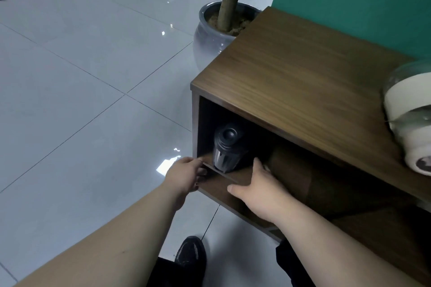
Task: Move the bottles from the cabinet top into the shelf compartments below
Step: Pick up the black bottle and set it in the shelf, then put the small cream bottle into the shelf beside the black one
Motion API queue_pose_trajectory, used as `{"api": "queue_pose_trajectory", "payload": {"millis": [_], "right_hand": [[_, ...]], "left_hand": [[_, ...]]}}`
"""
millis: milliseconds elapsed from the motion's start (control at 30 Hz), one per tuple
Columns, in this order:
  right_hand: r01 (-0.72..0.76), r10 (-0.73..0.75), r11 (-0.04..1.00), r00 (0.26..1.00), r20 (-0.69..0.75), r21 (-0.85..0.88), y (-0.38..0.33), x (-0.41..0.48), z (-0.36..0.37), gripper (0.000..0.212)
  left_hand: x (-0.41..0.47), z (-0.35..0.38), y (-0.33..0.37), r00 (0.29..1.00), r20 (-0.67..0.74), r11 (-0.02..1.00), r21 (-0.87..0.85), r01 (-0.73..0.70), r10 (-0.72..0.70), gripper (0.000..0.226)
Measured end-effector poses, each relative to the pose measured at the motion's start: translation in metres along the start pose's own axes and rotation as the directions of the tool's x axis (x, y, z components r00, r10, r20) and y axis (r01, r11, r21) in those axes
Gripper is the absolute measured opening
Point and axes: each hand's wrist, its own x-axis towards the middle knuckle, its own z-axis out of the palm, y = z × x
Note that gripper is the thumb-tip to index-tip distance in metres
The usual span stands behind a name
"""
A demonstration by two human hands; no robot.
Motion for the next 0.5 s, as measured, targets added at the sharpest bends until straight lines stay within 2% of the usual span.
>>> {"api": "queue_pose_trajectory", "payload": {"millis": [67,133,233,300,367,433,500], "right_hand": [[0.063,-0.062,0.998,0.996,0.061,-0.004,0.007,-0.024,-0.010,0.100],[0.174,-0.175,0.985,0.984,0.038,0.010,0.013,-0.052,-0.021,0.082],[0.339,-0.331,0.939,0.937,-0.112,0.053,0.021,-0.098,-0.038,0.049],[0.411,-0.368,0.902,0.892,-0.263,0.134,0.032,-0.125,-0.049,0.030],[0.488,-0.369,0.861,0.795,-0.482,0.145,0.045,-0.149,-0.065,0.024],[0.530,-0.373,0.848,0.615,-0.695,0.015,0.055,-0.168,-0.087,0.026],[0.434,-0.339,0.893,0.473,-0.813,-0.120,0.062,-0.177,-0.113,0.038]], "left_hand": [[-0.018,-0.005,0.004,0.999,0.010,1.000,-0.001,-0.030,0.030,0.023],[-0.037,-0.008,0.007,0.999,0.020,0.999,-0.007,-0.050,0.050,0.022],[-0.068,-0.007,0.006,0.998,0.017,0.998,-0.007,-0.068,0.068,0.019],[-0.093,-0.002,0.002,0.996,0.025,0.996,-0.008,-0.089,0.089,0.018],[-0.119,0.005,-0.004,0.993,0.043,0.994,0.004,-0.113,0.112,0.017],[-0.143,0.013,-0.009,0.986,0.073,0.989,0.012,-0.148,0.147,0.016],[-0.162,0.023,-0.009,0.974,0.101,0.978,0.032,-0.206,0.202,0.014]]}}
